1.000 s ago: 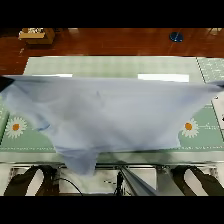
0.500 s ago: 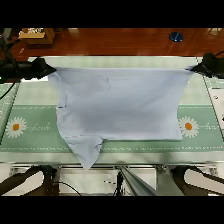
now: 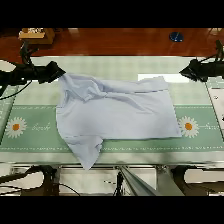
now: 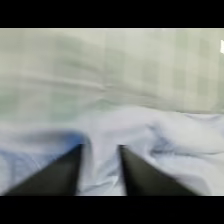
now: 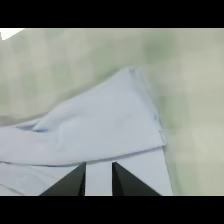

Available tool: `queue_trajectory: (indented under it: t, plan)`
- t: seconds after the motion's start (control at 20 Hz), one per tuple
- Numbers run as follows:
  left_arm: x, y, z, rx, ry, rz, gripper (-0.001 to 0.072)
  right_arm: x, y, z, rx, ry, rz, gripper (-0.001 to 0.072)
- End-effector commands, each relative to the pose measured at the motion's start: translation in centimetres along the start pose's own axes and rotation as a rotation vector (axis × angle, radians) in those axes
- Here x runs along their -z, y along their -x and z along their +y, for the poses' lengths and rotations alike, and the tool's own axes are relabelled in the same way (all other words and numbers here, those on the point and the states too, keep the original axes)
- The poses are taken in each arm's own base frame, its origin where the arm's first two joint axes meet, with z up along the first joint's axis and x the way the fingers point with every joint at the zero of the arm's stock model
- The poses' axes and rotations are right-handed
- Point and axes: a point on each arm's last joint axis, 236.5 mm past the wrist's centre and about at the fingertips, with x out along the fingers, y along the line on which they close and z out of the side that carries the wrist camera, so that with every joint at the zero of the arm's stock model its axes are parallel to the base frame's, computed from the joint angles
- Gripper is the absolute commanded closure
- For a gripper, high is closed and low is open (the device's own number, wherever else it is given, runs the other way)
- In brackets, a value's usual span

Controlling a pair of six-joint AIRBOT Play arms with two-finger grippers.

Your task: Fold the shirts.

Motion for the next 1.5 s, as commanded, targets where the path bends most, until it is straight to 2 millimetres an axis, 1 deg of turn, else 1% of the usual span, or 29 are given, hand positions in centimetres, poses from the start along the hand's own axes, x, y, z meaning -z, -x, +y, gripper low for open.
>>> queue_trajectory:
  t: [0.0,0.05,0.1,0.15,0.2,0.25,0.3,0.35,0.45,0.5,0.55,0.6,0.65,0.7,0.75,0.8,0.9,1.1,1.15,1.25,1.3,1.35,1.4,1.45]
  plan:
    - [-0.5,1.4,0.2,0.026,0.023,0.029,-0.0002,-0.7,1.5,1.9,-0.085,0.098,-0.004,0.0444]
    - [-0.5,2.8,0.4,0.037,0.028,0.06,-0.0013,-0.5,3.0,1.7,-0.06,0.138,0.015,0.0445]
    - [0.0,4.5,1.1,0.041,0.033,0.114,-0.0013,0.1,4.7,0.2,0.012,0.178,0.052,0.0446]
    - [1.2,6.1,2.1,0.034,0.04,0.182,-0.0012,1.2,6.2,-2.3,0.123,0.211,0.107,0.0446]
    - [3.1,7.7,3.6,0.008,0.073,0.266,-0.0009,2.6,8.1,-5.8,0.26,0.207,0.169,0.0446]
    - [5.2,9.2,5.3,-0.035,0.11,0.348,-0.0009,3.8,9.5,-8.5,0.357,0.144,0.211,0.0447]
    - [7.5,10.6,6.7,-0.075,0.133,0.411,-0.0009,5.4,10.2,-10.3,0.391,0.077,0.243,0.0448]
    - [9.5,11.6,7.9,-0.106,0.152,0.44,-0.0008,7.2,10.3,-11.2,0.378,0.027,0.269,0.0448]
    - [13.9,12.5,9.0,-0.12,0.199,0.463,-0.0008,11.4,9.7,-12.1,0.321,-0.067,0.316,0.0445]
    - [16.6,12.7,9.4,-0.116,0.229,0.483,-0.0008,13.0,9.0,-12.1,0.271,-0.108,0.313,0.0362]
    - [19.1,12.7,9.5,-0.107,0.259,0.514,-0.0008,14.2,8.1,-11.7,0.207,-0.148,0.3,0.0259]
    - [21.5,12.6,9.6,-0.093,0.28,0.548,-0.0008,15.4,7.4,-11.1,0.134,-0.189,0.298,0.0229]
    - [23.6,12.5,9.7,-0.078,0.295,0.582,-0.0008,16.3,6.8,-10.6,0.08,-0.222,0.297,0.0229]
    - [25.3,12.3,9.6,-0.066,0.312,0.616,-0.0009,16.9,6.4,-10.5,0.052,-0.237,0.301,0.0229]
    - [26.4,11.9,9.8,-0.063,0.33,0.634,-0.0008,17.5,6.2,-10.5,0.043,-0.24,0.31,0.0234]
    - [27.3,11.6,10.0,-0.067,0.346,0.641,-0.0008,17.8,6.0,-10.5,0.04,-0.237,0.312,0.0234]
    - [28.3,10.9,10.2,-0.074,0.345,0.648,-0.0008,17.6,5.8,-10.7,0.043,-0.237,0.299,0.0237]
    - [28.3,9.4,10.2,-0.102,0.275,0.634,-0.0006,17.5,5.8,-10.4,0.032,-0.237,0.297,0.024]
    - [28.4,9.0,10.1,-0.108,0.264,0.638,0.0047,17.6,5.8,-10.4,0.029,-0.238,0.3,0.024]
    - [28.7,8.0,9.6,-0.098,0.25,0.649,0.0061,17.6,5.9,-10.3,0.03,-0.236,0.3,0.0241]
    - [28.4,7.1,9.0,-0.077,0.263,0.636,0.0066,17.5,6.0,-10.2,0.031,-0.233,0.296,0.0241]
    - [28.0,6.3,8.4,-0.05,0.285,0.616,0.0132,17.4,6.2,-10.1,0.033,-0.229,0.291,0.0241]
    - [27.6,5.3,7.8,-0.026,0.311,0.594,0.0222,17.3,6.3,-10.0,0.037,-0.226,0.285,0.0241]
    - [27.4,4.7,7.3,-0.008,0.33,0.586,0.045,17.1,6.5,-9.8,0.04,-0.223,0.277,0.0241]
